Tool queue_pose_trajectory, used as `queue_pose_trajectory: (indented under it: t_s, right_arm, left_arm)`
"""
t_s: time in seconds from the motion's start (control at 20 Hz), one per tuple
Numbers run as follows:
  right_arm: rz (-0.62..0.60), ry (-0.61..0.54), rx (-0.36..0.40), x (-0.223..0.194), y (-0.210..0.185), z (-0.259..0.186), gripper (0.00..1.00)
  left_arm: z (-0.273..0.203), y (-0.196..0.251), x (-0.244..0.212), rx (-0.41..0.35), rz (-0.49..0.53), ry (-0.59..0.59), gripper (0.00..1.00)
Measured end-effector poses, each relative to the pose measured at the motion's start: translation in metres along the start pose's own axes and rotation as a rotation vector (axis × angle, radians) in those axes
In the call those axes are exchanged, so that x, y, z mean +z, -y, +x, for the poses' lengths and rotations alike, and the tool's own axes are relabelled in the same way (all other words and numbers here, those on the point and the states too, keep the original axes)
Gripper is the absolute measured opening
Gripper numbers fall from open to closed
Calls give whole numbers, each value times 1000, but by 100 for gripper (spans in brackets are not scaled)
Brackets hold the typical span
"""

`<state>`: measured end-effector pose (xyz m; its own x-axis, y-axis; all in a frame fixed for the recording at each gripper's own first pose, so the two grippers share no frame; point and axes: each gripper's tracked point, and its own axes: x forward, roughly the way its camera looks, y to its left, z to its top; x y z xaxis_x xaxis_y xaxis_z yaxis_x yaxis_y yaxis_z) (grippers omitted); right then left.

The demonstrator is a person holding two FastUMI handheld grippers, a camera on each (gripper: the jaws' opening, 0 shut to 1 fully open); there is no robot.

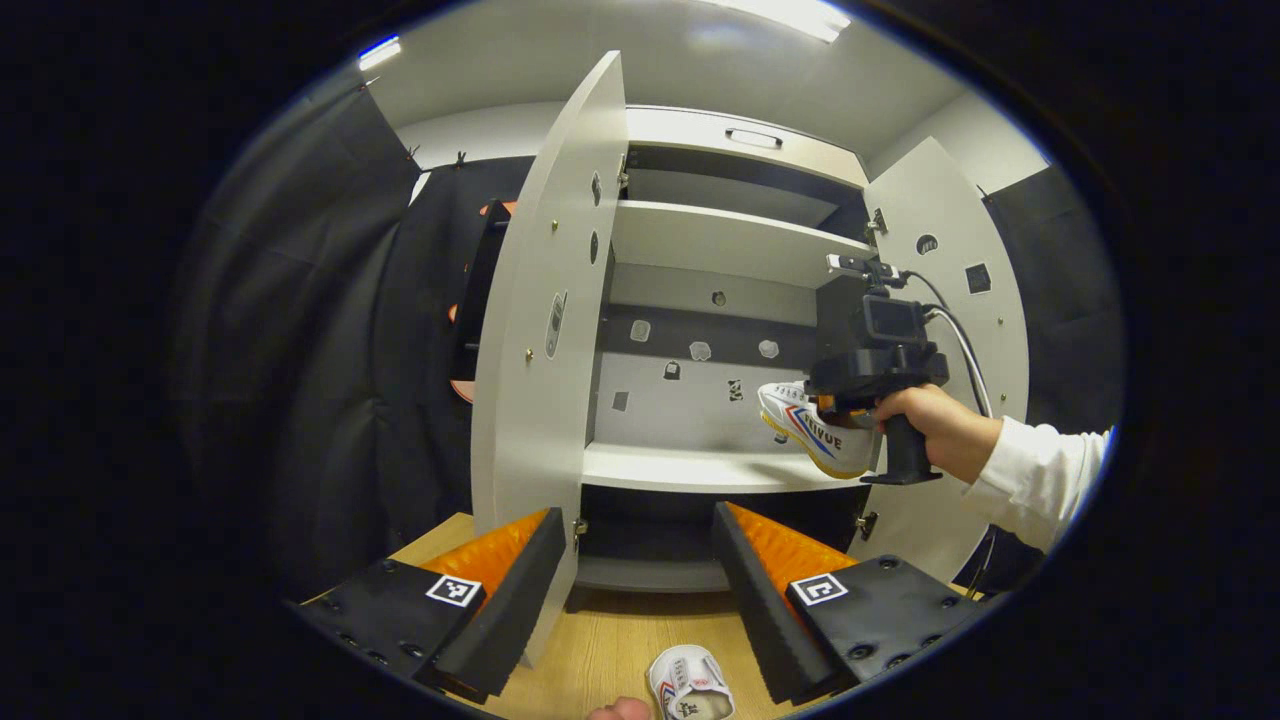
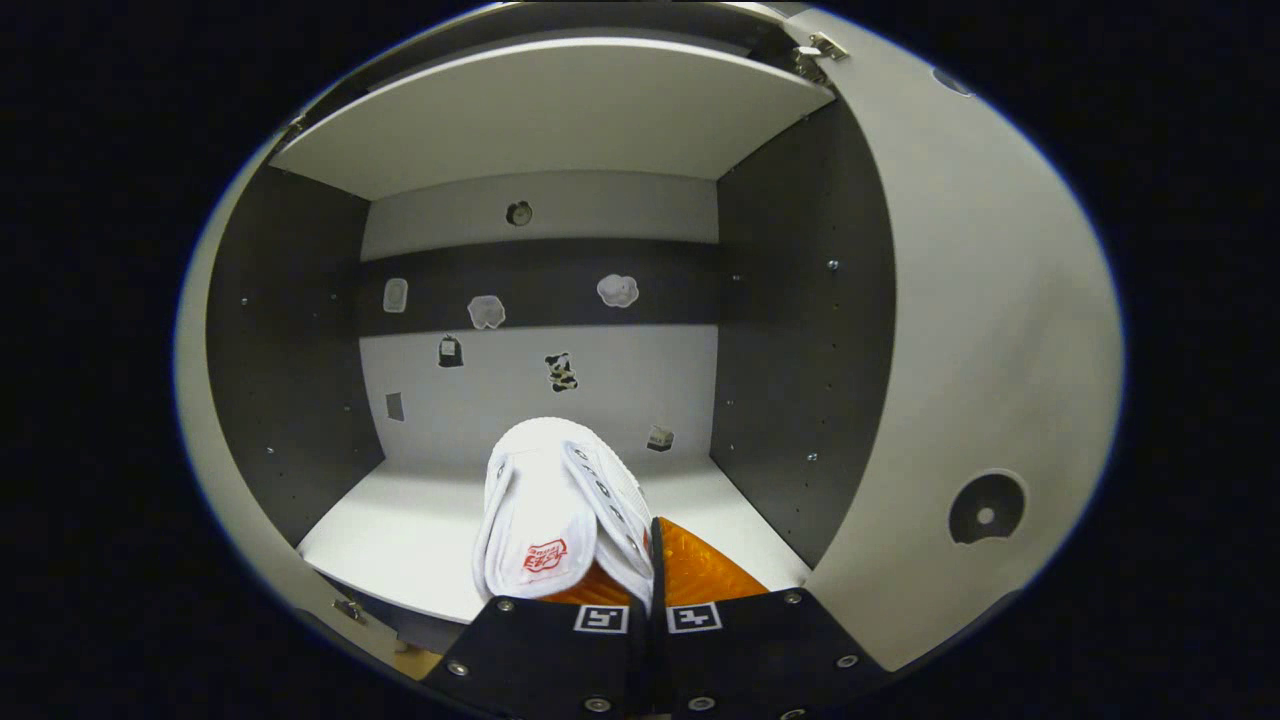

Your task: Grab one shoe with the right hand and put it into the shoe cabinet, grab the other shoe with the left hand and put it into the shoe cabinet; then close the right door with the right hand and the left door with the left hand.

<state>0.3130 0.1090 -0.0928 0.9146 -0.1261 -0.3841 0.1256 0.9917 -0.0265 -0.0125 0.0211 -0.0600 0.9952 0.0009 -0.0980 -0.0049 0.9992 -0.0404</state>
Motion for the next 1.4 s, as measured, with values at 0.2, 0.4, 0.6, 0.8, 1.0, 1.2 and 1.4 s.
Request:
queue_pose_trajectory:
  t_s: [0.2,0.4,0.6,0.8,1.0,1.2,1.4]
  right_arm:
    - [3,-76,-52,-12,2,45,0]
    - [-20,-119,-85,-22,4,77,0]
    - [26,-199,-79,-35,3,94,4]
    - [22,-220,-60,-40,2,96,19]
    - [33,-209,-18,-30,-1,80,19]
    - [3,-148,41,-14,-1,47,31]
    - [-21,-39,107,16,-5,2,54]
  left_arm:
    - [4,-12,-5,25,2,-11,96]
    - [8,-19,-10,45,-7,-20,99]
    - [11,-22,-13,57,-14,-18,96]
    - [13,-24,-18,61,-18,-30,99]
    - [15,-20,-21,56,-20,-34,99]
    - [16,-14,-23,36,-18,-34,99]
    - [18,-7,-19,18,-16,-22,96]
